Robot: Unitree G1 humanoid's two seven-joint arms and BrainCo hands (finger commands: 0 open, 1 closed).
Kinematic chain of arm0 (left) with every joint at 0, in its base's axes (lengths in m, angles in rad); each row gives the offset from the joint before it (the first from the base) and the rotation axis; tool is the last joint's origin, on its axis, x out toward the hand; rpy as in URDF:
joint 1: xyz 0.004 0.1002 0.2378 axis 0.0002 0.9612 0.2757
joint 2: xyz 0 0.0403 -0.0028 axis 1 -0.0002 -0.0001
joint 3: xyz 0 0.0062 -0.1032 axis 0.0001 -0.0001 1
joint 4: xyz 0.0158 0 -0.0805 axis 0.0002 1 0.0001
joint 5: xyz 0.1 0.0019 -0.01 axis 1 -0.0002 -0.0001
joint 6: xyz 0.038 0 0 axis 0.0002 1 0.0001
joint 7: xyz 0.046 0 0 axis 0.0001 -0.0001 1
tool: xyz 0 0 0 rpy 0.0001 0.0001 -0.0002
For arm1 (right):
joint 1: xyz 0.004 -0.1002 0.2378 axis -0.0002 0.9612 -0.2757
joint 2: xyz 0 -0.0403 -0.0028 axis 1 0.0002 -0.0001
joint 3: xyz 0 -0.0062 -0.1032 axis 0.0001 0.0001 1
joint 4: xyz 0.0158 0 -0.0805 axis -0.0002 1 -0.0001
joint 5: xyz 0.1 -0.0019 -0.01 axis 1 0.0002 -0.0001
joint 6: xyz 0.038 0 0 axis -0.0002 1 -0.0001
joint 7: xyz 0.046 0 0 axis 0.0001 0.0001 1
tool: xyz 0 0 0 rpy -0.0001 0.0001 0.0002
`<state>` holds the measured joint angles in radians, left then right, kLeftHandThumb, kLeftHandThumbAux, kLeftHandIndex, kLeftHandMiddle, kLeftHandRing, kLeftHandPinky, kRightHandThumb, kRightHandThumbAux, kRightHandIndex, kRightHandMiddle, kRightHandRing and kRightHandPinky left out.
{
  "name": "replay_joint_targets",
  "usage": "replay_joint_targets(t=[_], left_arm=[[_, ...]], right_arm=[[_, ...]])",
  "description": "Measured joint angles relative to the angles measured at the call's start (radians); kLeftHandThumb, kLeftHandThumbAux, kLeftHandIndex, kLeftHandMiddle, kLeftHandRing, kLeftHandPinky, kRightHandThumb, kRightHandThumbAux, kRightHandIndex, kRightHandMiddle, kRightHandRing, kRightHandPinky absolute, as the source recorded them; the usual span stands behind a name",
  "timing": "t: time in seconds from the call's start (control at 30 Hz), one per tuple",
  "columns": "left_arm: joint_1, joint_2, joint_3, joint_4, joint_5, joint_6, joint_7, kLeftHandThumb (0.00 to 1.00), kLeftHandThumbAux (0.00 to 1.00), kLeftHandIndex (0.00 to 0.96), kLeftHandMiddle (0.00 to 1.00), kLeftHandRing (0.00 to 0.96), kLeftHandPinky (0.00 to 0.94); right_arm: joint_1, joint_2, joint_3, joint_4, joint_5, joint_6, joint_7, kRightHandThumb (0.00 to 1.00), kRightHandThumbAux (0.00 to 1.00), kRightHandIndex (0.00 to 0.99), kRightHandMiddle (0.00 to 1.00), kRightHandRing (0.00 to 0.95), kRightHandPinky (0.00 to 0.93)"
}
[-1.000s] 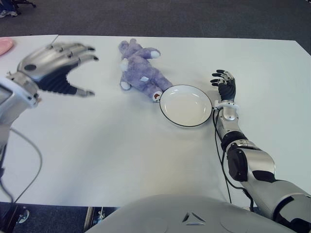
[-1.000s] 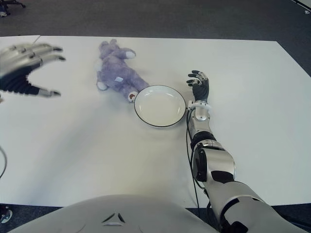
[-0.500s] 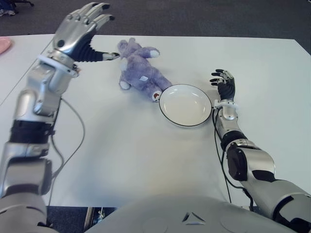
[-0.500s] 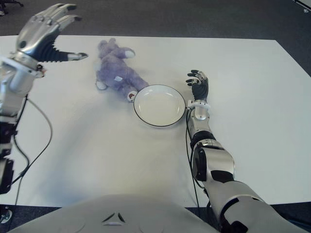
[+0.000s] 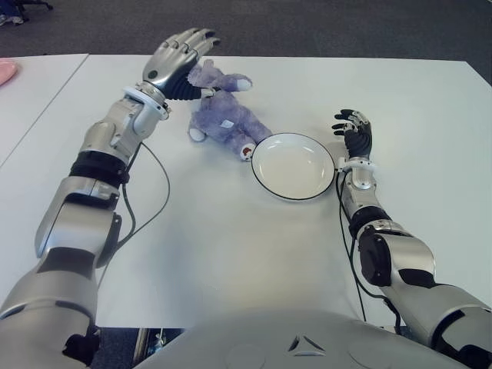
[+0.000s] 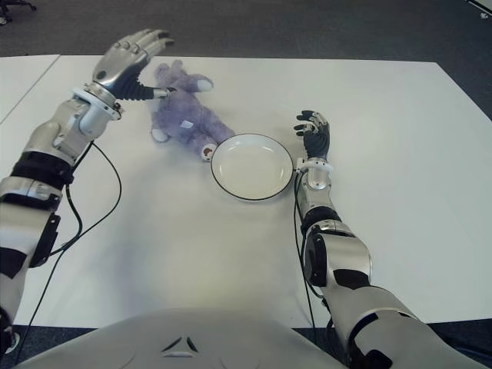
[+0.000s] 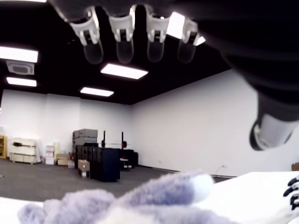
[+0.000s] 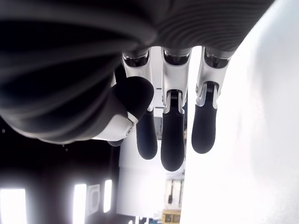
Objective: Put the doll into the plate.
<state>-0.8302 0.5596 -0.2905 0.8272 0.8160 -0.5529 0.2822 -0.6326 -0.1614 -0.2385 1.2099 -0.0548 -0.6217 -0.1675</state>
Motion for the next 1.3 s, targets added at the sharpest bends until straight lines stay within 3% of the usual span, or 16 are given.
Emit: replay_joint_targets(t=[0.23, 0.57, 0.83, 0.97, 1.3], left_arm=[[-0.049, -0.078, -0.087, 0.198, 0.013, -0.025, 0.038, 0.216, 0.525, 0.063, 0.0, 0.0, 0.0], [-0.097, -0.161, -0.185, 0.365, 0.025, -0.024, 0.049, 0.164, 0.588, 0.098, 0.0, 0.0, 0.0], [-0.12, -0.164, -0.243, 0.407, 0.031, -0.026, 0.038, 0.07, 0.606, 0.146, 0.0, 0.0, 0.0], [-0.129, -0.163, -0.283, 0.422, 0.044, -0.007, 0.024, 0.019, 0.611, 0.22, 0.0, 0.0, 0.0], [-0.151, -0.171, -0.345, 0.435, 0.046, 0.061, -0.07, 0.011, 0.581, 0.342, 0.0, 0.0, 0.0]], right_arm=[[0.0, 0.0, 0.002, 0.0, 0.0, 0.0, -0.006, 1.0, 0.662, 0.309, 0.372, 0.468, 0.456], [0.0, 0.0, 0.001, 0.0, 0.0, 0.0, -0.005, 1.0, 0.662, 0.323, 0.368, 0.468, 0.443], [0.0, 0.0, 0.001, 0.0, 0.0, 0.0, -0.006, 1.0, 0.697, 0.351, 0.383, 0.476, 0.387], [0.001, 0.0, 0.001, 0.0, 0.0, 0.0, -0.006, 1.0, 0.699, 0.352, 0.401, 0.466, 0.4], [0.002, 0.0, 0.001, 0.001, 0.0, 0.0, -0.006, 1.0, 0.699, 0.357, 0.406, 0.46, 0.406]])
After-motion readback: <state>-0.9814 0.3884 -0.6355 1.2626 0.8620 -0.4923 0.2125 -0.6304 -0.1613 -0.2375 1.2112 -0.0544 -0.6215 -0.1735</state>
